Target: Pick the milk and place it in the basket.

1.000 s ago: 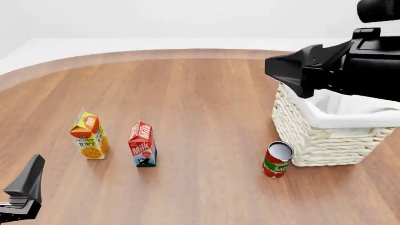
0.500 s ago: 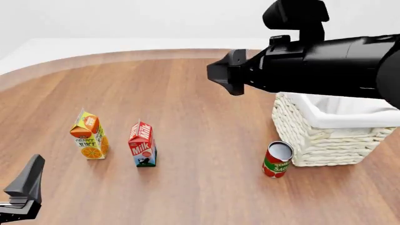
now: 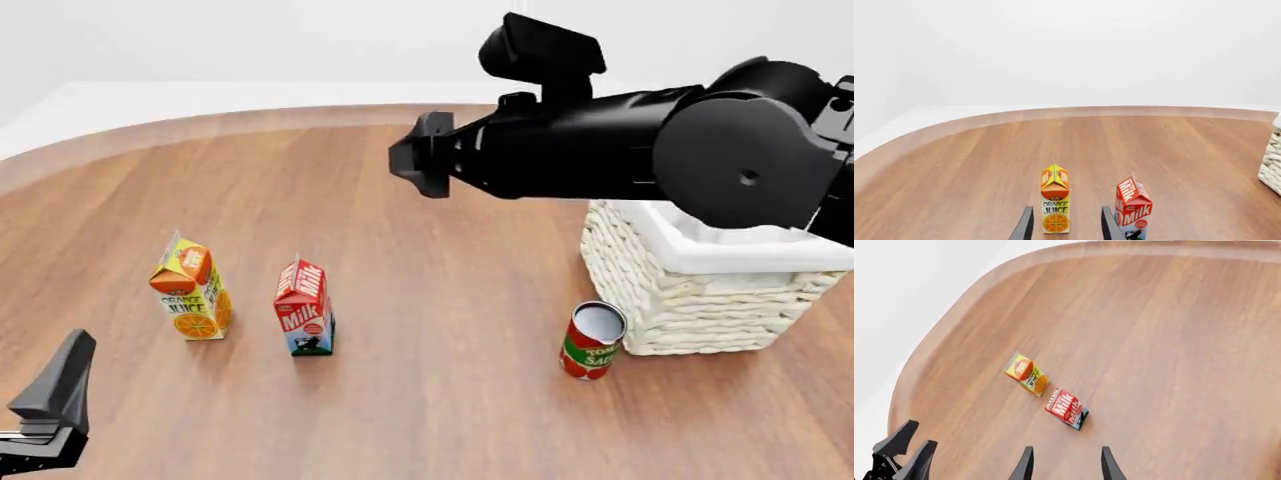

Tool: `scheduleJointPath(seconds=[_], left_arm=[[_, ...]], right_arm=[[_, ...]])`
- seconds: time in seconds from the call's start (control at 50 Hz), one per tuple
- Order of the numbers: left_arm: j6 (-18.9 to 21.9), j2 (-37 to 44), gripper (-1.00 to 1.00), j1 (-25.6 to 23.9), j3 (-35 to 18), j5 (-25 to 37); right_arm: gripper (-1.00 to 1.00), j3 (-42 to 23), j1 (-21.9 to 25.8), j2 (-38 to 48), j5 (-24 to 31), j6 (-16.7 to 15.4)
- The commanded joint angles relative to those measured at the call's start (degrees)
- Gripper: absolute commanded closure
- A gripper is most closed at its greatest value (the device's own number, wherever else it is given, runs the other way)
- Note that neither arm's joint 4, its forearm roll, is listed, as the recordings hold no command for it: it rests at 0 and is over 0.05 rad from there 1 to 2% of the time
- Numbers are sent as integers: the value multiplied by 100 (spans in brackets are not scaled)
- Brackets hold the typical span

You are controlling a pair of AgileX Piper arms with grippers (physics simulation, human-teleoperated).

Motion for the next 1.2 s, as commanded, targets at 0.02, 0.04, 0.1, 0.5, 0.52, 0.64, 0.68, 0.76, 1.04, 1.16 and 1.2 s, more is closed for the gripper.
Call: scheduleJointPath(seconds=[0.02, 0.04, 0.1, 0.5, 0.52, 0.64, 0.68, 0.76, 1.04, 1.16, 1.2], left_arm=[[0, 0, -100, 0, 0, 0], [0, 0, -100, 0, 0, 0], [0, 0, -100, 0, 0, 0], [0, 0, -100, 0, 0, 0], [0, 0, -100, 0, 0, 0], [0, 0, -100, 0, 0, 0], [0, 0, -100, 0, 0, 0], [0, 0, -100, 0, 0, 0], [0, 0, -100, 0, 0, 0], [0, 0, -100, 0, 0, 0], [0, 0, -100, 0, 0, 0]], right_arm=[[-100, -121, -56, 439, -159, 396], [-100, -129, -61, 482, -168, 489], [-100, -201, -74, 564, -185, 498], [-100, -912, -75, 1325, -11, 668], [-100, -950, -76, 1347, 9, 681], [-100, -1163, -95, 1440, 138, 828], [-100, -1198, -83, 1472, 151, 841], [-100, -1252, -53, 1566, 166, 870], [-100, -1457, -64, 1857, 255, 1026], [-100, -1584, -58, 1972, 327, 1098], [-100, -1650, -63, 2043, 382, 1081]])
